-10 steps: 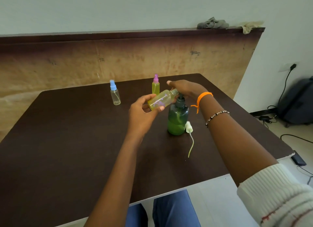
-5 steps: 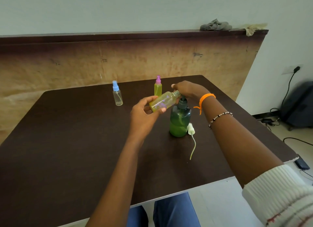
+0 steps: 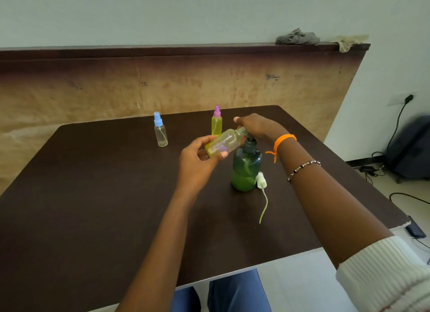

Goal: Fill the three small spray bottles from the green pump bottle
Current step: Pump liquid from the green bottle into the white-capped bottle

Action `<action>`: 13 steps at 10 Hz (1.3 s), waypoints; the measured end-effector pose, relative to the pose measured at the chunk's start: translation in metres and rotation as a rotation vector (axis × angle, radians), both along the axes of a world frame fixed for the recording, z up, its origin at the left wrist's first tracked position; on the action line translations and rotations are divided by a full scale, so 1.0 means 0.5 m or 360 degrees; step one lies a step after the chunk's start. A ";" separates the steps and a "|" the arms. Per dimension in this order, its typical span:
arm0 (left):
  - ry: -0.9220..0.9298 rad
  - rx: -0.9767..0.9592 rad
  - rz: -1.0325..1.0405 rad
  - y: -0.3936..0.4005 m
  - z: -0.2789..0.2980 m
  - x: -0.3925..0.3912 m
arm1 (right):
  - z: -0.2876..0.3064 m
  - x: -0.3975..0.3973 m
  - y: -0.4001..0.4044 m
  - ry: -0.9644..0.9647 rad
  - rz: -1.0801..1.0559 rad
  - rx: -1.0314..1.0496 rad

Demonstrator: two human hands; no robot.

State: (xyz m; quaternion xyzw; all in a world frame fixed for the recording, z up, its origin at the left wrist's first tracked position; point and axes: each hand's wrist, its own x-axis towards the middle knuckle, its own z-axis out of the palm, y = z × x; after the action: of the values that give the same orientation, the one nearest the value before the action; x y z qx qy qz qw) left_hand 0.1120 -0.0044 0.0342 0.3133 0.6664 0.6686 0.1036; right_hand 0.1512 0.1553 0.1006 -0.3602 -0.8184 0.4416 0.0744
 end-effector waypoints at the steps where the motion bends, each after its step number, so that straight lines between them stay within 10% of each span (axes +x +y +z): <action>1: -0.0005 0.0000 -0.0008 0.001 -0.001 -0.001 | -0.005 0.002 -0.007 0.0002 0.0007 -0.0018; 13: -0.0024 0.0016 -0.0021 0.005 -0.009 0.000 | -0.009 -0.002 0.000 -0.0293 0.0128 0.0294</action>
State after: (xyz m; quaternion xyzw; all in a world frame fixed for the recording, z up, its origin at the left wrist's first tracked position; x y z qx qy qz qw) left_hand 0.1119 -0.0021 0.0298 0.3131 0.6603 0.6735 0.1113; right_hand 0.1503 0.1552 0.0961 -0.3578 -0.8726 0.3322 0.0140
